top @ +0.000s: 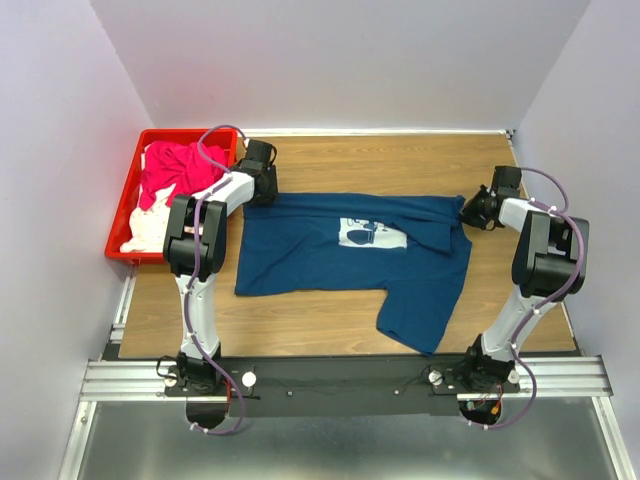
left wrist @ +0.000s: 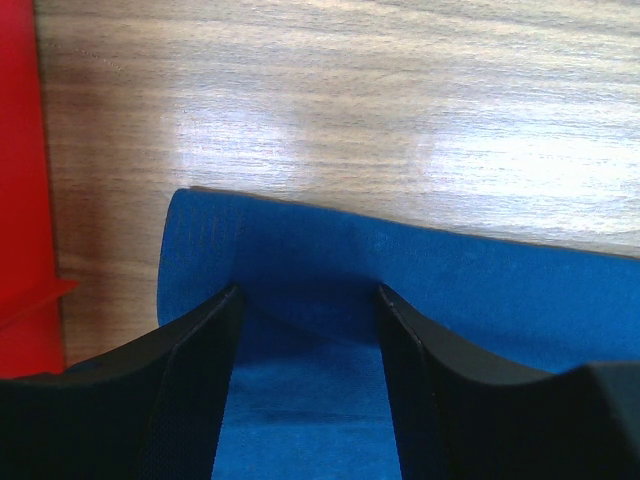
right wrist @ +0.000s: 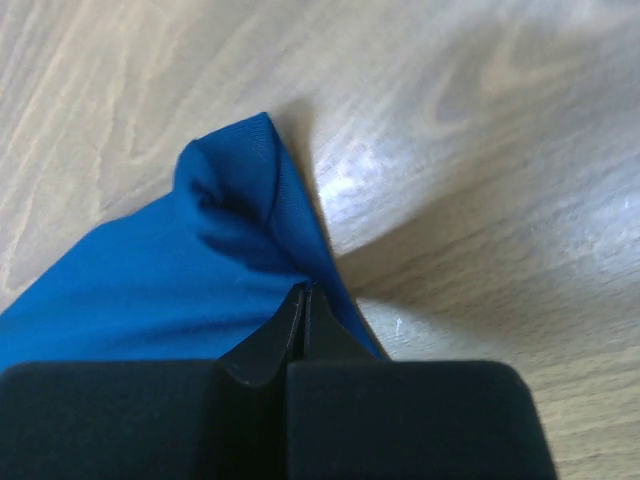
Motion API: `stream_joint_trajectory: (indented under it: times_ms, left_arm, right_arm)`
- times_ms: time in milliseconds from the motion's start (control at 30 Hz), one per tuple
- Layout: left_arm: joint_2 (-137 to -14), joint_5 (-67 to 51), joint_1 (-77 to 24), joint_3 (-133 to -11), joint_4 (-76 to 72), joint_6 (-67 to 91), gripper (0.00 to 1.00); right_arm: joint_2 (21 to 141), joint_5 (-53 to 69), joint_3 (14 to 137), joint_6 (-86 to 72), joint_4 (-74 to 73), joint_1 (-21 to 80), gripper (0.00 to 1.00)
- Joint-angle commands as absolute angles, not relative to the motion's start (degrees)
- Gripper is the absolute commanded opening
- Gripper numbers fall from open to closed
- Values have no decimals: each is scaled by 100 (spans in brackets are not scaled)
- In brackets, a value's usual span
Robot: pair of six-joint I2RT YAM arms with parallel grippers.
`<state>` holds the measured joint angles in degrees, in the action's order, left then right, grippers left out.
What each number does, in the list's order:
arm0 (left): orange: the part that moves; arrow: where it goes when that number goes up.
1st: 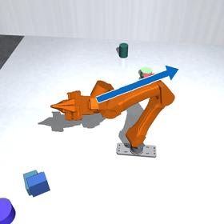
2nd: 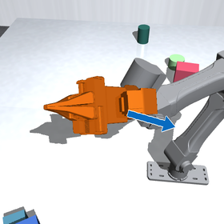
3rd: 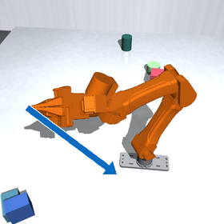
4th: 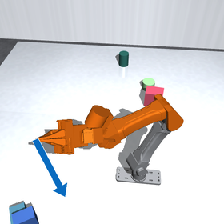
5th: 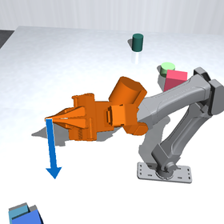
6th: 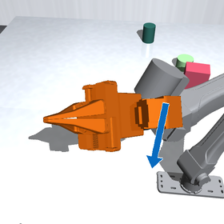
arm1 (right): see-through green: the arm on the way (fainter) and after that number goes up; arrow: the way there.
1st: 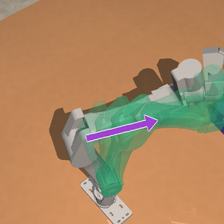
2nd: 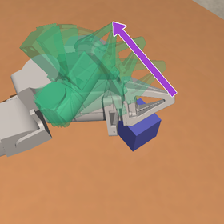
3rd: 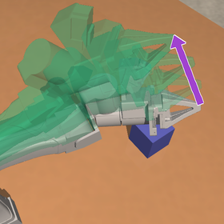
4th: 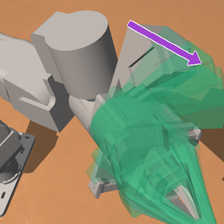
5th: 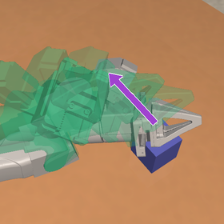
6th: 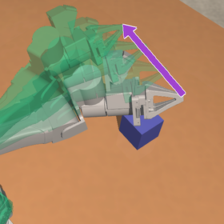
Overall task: Fold and stack the t-shirts
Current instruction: Fold the tshirt
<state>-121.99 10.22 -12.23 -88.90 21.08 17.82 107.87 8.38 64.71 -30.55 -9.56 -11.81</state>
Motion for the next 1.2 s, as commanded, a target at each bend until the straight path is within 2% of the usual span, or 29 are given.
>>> stream_joint_trajectory:
  times_ms: [0, 167, 367, 467, 1000, 1067, 1167]
  left_arm:
    - [-12322, 1283, -1160, -8736, 2487, 1696, 64]
    - [-12305, 1266, -1160, -8736, 2452, 1688, 64]
    - [-12287, 1274, -1160, -8719, 2452, 1687, 64]
    - [-12296, 1274, -1160, -8719, 2452, 1670, 64]
    - [-12296, 1274, -1160, -8728, 2461, 1670, 64]
    - [-12296, 1274, -1160, -8728, 2461, 1679, 64]
    - [-12296, 1274, -1160, -8728, 2452, 1679, 64]
  right_arm:
    - [10819, 1098, 6407, -3358, -501, -1257, 1]
    - [11285, 1669, 6898, -2814, -492, -1266, 8]
    - [11609, 1801, 7452, -2611, -501, -1248, 20]
    - [11716, 1784, 7716, -2532, -492, -1213, 22]
    - [11962, 1249, 8139, -1820, -694, -791, 25]
    - [11953, 1222, 8156, -1784, -712, -756, 30]
    - [11900, 1099, 8174, -1679, -738, -668, 31]
